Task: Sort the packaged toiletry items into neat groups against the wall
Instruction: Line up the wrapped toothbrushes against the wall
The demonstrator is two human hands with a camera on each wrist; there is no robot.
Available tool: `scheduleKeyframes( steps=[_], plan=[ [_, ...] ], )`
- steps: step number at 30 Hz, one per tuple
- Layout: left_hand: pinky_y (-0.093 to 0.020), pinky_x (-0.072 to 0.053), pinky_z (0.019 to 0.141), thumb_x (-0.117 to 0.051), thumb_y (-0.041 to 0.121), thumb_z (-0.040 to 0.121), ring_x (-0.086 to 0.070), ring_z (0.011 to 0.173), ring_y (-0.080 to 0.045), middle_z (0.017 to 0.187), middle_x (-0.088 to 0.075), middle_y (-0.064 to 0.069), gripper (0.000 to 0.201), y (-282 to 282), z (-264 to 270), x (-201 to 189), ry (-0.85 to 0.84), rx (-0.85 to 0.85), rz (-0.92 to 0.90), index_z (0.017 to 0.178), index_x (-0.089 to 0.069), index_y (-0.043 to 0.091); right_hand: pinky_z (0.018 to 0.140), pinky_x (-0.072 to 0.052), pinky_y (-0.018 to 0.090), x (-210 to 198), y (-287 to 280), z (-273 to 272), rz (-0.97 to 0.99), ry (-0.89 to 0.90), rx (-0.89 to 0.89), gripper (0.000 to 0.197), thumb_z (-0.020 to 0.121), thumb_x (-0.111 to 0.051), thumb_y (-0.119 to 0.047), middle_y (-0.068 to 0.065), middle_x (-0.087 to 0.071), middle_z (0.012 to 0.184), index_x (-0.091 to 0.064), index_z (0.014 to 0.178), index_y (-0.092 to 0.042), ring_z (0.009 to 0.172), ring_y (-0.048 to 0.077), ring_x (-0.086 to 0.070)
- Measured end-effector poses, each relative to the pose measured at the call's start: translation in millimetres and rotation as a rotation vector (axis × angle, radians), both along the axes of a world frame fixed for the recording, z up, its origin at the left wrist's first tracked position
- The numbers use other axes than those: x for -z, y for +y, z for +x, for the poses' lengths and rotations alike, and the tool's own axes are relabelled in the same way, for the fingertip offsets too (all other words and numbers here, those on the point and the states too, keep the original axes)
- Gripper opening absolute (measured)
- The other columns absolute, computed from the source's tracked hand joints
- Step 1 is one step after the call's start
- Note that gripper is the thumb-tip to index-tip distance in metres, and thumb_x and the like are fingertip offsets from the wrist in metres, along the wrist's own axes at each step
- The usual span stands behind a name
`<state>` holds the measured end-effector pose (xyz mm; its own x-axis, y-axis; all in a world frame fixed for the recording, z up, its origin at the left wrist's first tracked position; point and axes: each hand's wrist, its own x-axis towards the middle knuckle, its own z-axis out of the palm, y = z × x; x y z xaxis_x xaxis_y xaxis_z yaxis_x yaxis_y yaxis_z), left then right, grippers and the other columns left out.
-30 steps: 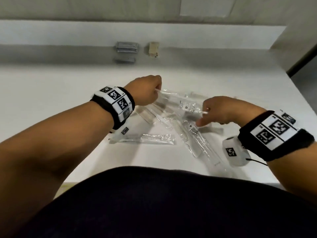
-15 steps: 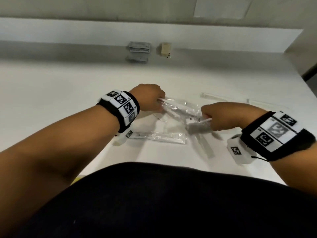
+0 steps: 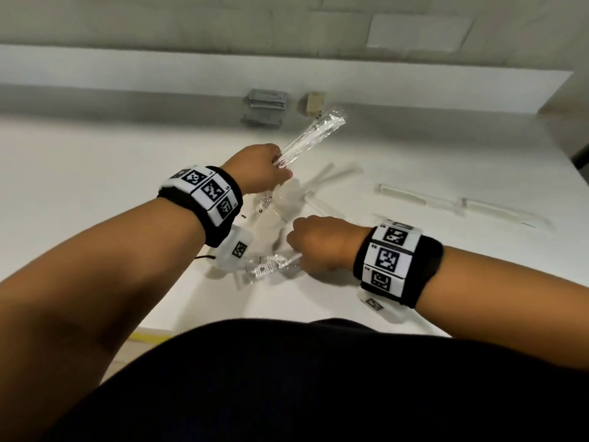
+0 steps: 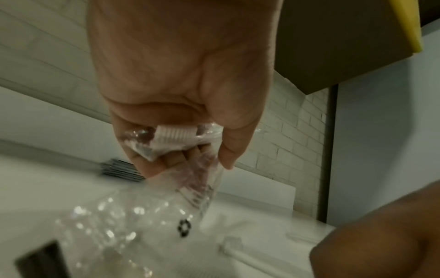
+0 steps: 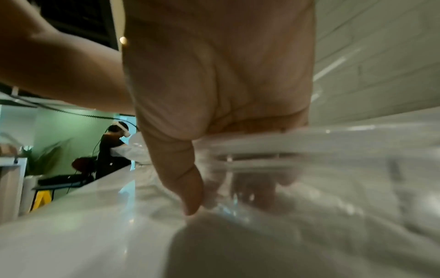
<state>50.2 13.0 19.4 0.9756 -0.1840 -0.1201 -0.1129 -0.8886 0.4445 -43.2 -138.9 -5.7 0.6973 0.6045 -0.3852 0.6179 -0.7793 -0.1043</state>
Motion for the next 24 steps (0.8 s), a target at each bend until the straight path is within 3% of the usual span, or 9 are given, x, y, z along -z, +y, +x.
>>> scheduleKeyframes(
  steps=[3,7,11,14,16,18,21,23,24],
  plan=[
    [-0.025,-0.040,0.052,-0.063,0.035,0.086,-0.057,0.062,-0.017,0.082,-0.067,-0.004,0.025,-2,9,-3,0.035,-0.042,-0.083,0.094,-0.058,0.011,0.067,-0.039,0.029,-26,-31,13,0.049,0.088,0.097,0.029,0.085,-0.059,-0.050,-0.003,-0.053,0.088,-0.048,0.090,-0.023,0.080,0.021,-0.052],
    [-0.024,-0.046,0.054,-0.066,0.031,0.084,-0.063,0.061,-0.018,0.081,-0.070,-0.005,0.022,-14,28,-4,0.080,-0.110,-0.201,0.093,-0.057,0.012,0.063,-0.041,0.031,-56,-107,57,0.027,0.102,0.341,0.017,0.084,-0.064,-0.027,-0.007,-0.054,0.076,-0.048,0.076,-0.026,0.078,0.020,-0.054],
    [-0.033,-0.053,0.064,-0.067,0.030,0.084,-0.063,0.064,-0.023,0.079,-0.070,-0.011,0.025,-49,48,10,0.163,-0.136,-0.235,0.092,-0.059,0.008,0.067,-0.042,0.029,-60,-182,98,0.125,0.120,0.655,0.022,0.079,-0.073,-0.029,0.003,-0.065,0.083,-0.059,0.091,-0.016,0.077,0.023,-0.057],
    [-0.026,-0.048,0.060,-0.064,0.029,0.085,-0.059,0.055,-0.019,0.065,-0.065,-0.005,0.022,-90,68,16,0.187,-0.113,-0.234,0.080,-0.062,0.007,0.075,-0.047,0.034,-51,-215,132,0.295,0.181,0.829,0.026,0.076,-0.078,-0.021,0.010,-0.068,0.090,-0.063,0.094,-0.009,0.083,0.029,-0.064],
    [-0.031,-0.053,0.065,-0.063,0.029,0.087,-0.061,0.060,-0.022,0.067,-0.065,-0.006,0.024,-119,85,16,0.216,-0.127,-0.272,0.077,-0.061,0.007,0.069,-0.054,0.041,-54,-226,151,0.486,0.283,0.947,0.018,0.078,-0.076,-0.011,0.017,-0.068,0.083,-0.064,0.088,-0.004,0.070,0.032,-0.067],
    [-0.036,-0.053,0.067,-0.063,0.034,0.088,-0.061,0.063,-0.026,0.070,-0.066,-0.011,0.031,-144,104,13,0.259,-0.148,-0.371,0.074,-0.061,0.006,0.062,-0.054,0.040,-59,-233,173,0.573,0.279,1.025,0.018,0.081,-0.072,-0.013,0.019,-0.067,0.078,-0.063,0.088,0.000,0.061,0.029,-0.065],
    [-0.035,-0.052,0.069,-0.057,0.052,0.088,-0.061,0.063,-0.027,0.070,-0.068,-0.017,0.054,-166,132,11,0.332,-0.129,-0.439,0.060,-0.060,0.007,0.067,-0.048,0.031,-60,-243,207,0.429,0.099,1.014,0.046,0.085,-0.065,-0.044,0.015,-0.067,0.086,-0.066,0.102,-0.001,0.070,0.026,-0.060],
    [-0.029,-0.056,0.064,-0.054,0.056,0.089,-0.064,0.066,-0.028,0.069,-0.067,-0.016,0.059,-167,146,16,0.388,-0.184,-0.446,0.058,-0.058,0.006,0.082,-0.050,0.037,-53,-253,222,0.390,0.094,1.038,0.059,0.086,-0.062,-0.049,0.016,-0.067,0.106,-0.058,0.120,-0.001,0.086,0.027,-0.061],
    [-0.028,-0.058,0.065,-0.054,0.053,0.090,-0.066,0.069,-0.027,0.072,-0.068,-0.015,0.054,-164,151,21,0.410,-0.231,-0.446,0.065,-0.059,0.005,0.091,-0.048,0.037,-47,-258,226,0.361,0.076,1.034,0.062,0.087,-0.062,-0.046,0.017,-0.062,0.121,-0.053,0.128,-0.001,0.099,0.028,-0.060]
  ],
)
